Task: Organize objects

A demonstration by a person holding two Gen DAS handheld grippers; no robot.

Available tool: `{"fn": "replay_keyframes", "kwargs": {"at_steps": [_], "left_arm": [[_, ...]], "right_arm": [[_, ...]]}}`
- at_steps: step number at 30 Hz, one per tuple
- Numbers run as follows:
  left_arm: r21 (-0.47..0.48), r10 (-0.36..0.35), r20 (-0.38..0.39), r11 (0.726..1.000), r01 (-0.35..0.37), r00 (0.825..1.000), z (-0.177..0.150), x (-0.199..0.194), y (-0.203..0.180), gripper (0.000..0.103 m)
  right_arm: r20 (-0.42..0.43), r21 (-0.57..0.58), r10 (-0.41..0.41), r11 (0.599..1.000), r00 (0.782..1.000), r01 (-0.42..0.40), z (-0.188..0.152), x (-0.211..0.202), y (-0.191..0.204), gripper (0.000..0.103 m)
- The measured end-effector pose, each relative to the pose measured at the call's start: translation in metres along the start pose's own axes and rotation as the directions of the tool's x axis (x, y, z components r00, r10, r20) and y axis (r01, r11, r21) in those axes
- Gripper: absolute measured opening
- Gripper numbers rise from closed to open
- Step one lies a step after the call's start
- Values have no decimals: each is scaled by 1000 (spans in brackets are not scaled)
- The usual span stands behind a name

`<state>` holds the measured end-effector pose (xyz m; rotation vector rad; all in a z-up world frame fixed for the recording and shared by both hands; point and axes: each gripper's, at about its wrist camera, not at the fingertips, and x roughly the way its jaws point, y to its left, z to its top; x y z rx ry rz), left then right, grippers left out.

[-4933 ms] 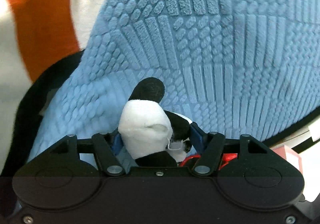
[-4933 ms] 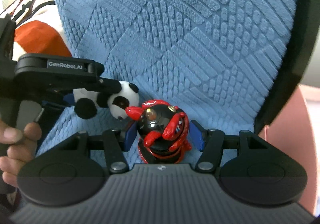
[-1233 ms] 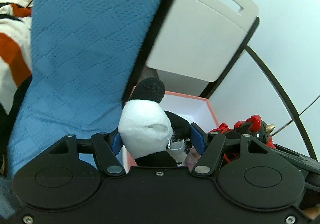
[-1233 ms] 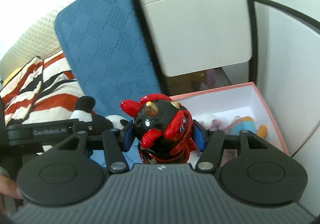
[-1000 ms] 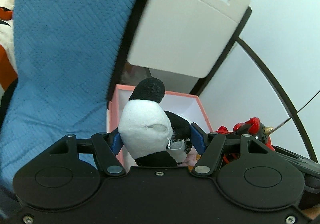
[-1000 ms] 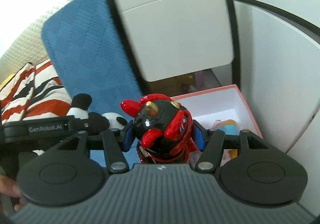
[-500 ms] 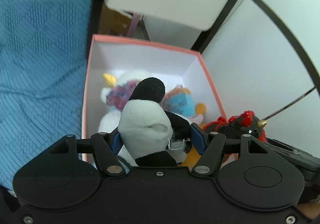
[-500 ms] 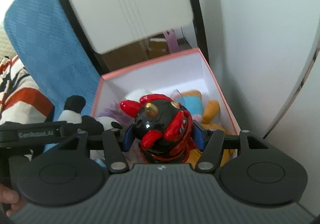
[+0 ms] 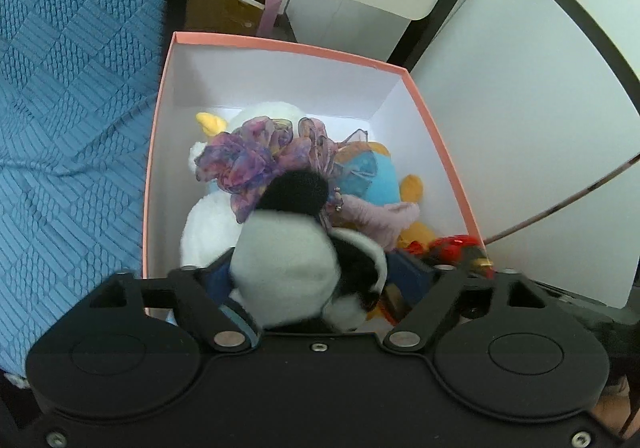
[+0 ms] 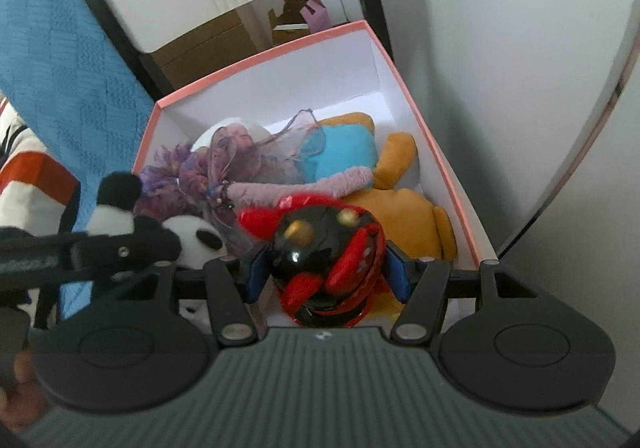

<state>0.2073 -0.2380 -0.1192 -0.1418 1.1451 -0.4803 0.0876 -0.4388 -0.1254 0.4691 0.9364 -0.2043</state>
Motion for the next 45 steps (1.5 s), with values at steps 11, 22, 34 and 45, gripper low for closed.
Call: {"fn": "replay_keyframes", "kwargs": {"at_steps": [11,22,34,45], "left_arm": [[-4,-25,97,1000,25,995,11,-63,3,97],[30,-80,259,997,74,963,14,-162,7,102],[83,-105,356,993,80,929,-6,-236,22,102],[88,-144,351,989,121,925,-44,-248,46,103]], "right_arm": [[113,17,32,999,993,-34,22,-52,18,69],[248,-27,90,996,964,-86,33,-133,60,69],[297,-74,96,994,950,-78,4,-182,101,69],[302,-66,60,997,951,-42,-47,-200,121,69]]}}
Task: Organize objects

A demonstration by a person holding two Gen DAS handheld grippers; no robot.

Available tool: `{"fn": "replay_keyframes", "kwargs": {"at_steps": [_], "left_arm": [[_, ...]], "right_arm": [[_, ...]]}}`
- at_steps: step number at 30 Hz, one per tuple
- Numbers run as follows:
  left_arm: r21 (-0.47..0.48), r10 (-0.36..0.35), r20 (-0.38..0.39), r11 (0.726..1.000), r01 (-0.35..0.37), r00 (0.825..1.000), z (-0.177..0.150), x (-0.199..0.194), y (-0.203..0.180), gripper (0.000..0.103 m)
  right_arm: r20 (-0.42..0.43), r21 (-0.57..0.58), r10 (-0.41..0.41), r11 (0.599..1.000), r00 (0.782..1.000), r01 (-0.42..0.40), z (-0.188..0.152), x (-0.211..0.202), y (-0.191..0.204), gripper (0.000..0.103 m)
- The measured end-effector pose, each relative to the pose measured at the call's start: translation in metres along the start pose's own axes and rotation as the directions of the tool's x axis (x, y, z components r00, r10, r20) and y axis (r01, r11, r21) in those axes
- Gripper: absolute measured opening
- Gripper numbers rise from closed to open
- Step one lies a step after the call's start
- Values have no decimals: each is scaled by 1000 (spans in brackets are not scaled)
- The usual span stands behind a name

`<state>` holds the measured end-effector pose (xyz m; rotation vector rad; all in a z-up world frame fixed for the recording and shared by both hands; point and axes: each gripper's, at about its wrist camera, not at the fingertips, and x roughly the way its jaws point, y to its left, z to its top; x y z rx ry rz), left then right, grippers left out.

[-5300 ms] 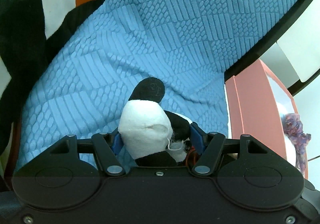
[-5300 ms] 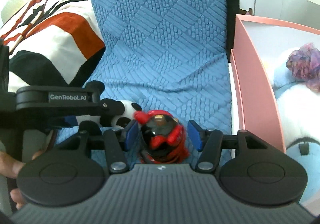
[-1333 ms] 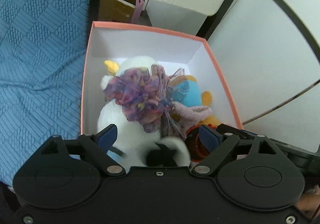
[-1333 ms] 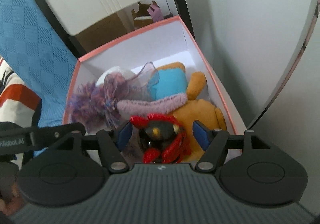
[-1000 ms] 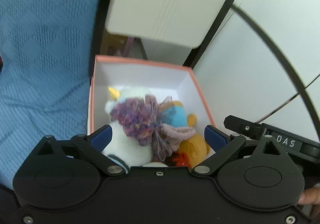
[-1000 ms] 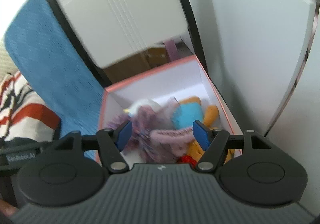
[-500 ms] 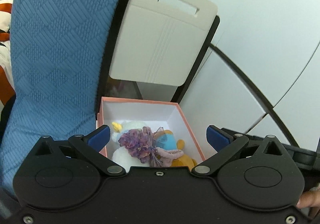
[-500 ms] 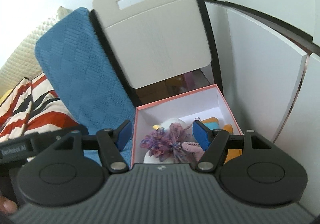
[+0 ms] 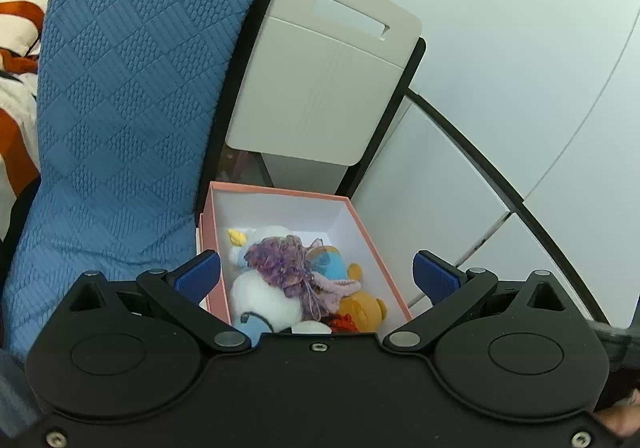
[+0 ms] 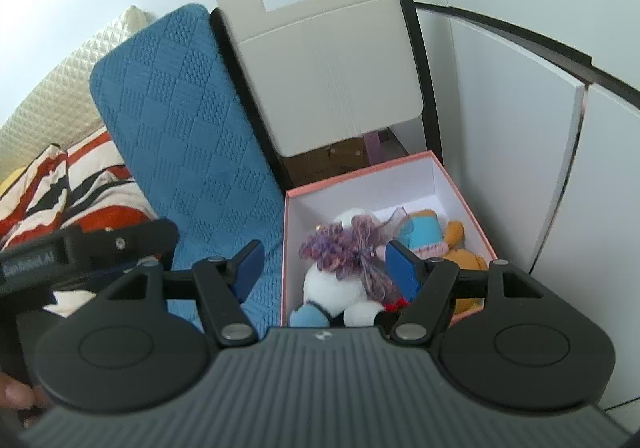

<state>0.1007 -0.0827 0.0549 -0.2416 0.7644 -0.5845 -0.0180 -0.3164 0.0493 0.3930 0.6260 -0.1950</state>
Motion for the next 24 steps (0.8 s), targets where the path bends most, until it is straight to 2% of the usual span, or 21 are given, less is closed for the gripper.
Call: {"fn": "replay_keyframes", "kwargs": {"at_steps": [9,16,24], "left_arm": [[10,-6,11,1000,6,1000,-24,-10,19,103],[29,21,18,999,-21,1000,-33,-10,29,103],[33,31,-9,999,-30,999,-44,-1,41,103]], "right_arm": [[-10,0,-23,1000,1000,23,-38,0,9,69],[-46,20,-12,1000,999,13,-64,19,11,69],[-64,46,-27,998,998,30,-80,35,10,69]]}}
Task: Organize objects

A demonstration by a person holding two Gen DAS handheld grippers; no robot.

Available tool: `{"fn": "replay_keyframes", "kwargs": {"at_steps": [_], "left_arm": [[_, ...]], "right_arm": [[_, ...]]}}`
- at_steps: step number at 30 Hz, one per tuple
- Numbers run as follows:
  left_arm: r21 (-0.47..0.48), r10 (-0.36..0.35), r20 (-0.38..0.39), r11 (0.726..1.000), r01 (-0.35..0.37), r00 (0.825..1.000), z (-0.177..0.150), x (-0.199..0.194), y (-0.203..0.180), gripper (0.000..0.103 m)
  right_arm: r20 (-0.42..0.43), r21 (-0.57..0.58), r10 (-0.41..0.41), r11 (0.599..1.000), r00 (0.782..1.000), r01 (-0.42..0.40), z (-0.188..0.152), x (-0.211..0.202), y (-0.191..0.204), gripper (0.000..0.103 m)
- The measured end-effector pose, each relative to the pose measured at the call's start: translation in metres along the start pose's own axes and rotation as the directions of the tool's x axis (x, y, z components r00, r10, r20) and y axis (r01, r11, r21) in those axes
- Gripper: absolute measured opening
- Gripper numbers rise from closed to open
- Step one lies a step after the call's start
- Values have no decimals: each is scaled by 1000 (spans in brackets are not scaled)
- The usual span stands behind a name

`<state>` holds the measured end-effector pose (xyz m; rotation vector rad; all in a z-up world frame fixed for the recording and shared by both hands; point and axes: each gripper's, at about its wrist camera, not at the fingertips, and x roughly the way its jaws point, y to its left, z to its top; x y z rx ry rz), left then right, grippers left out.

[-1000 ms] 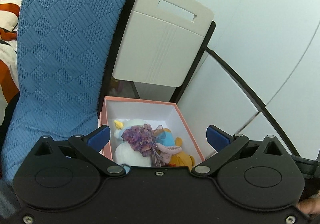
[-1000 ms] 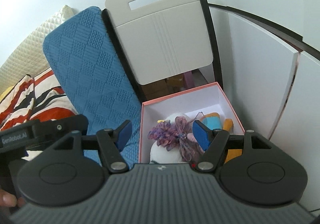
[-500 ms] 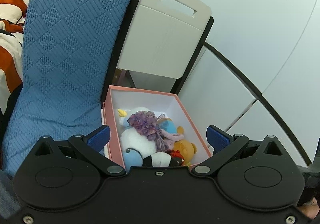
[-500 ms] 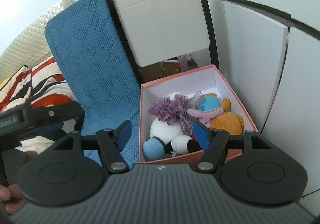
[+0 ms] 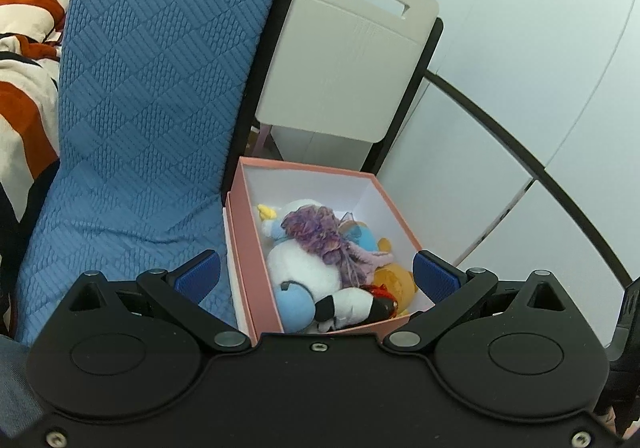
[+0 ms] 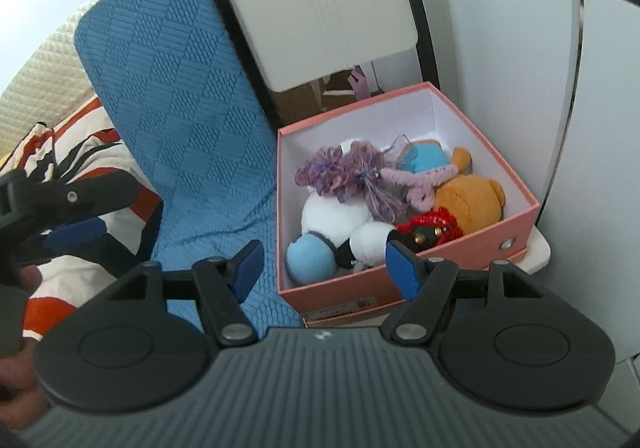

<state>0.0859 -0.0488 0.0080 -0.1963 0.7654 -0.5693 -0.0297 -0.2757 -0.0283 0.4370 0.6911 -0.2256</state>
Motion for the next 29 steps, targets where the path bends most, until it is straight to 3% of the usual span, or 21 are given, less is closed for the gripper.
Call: {"fn": "replay_keyframes", "kwargs": {"at_steps": [3,5,7,29], "left_arm": [[3,-2,-7,1000,2,1000,-3,3,2,103],[8,0,-11,1000,0,1000,-4,5,3,103],[7,-3,-14,1000,3,1000,-5,6,4,103],[40,6,-41,999,-4,999,-13,16,1,102]], "right_arm": [[1,5,-6,1000,1000,6,-5,3,0,79],[7,24,-10,1000,1000,10,-6,5,-3,96],[4,51,-7,999,1000,7,-6,8,-7,103],[-6,65,-11,998,1000,12,-12,15,-12,103]]}}
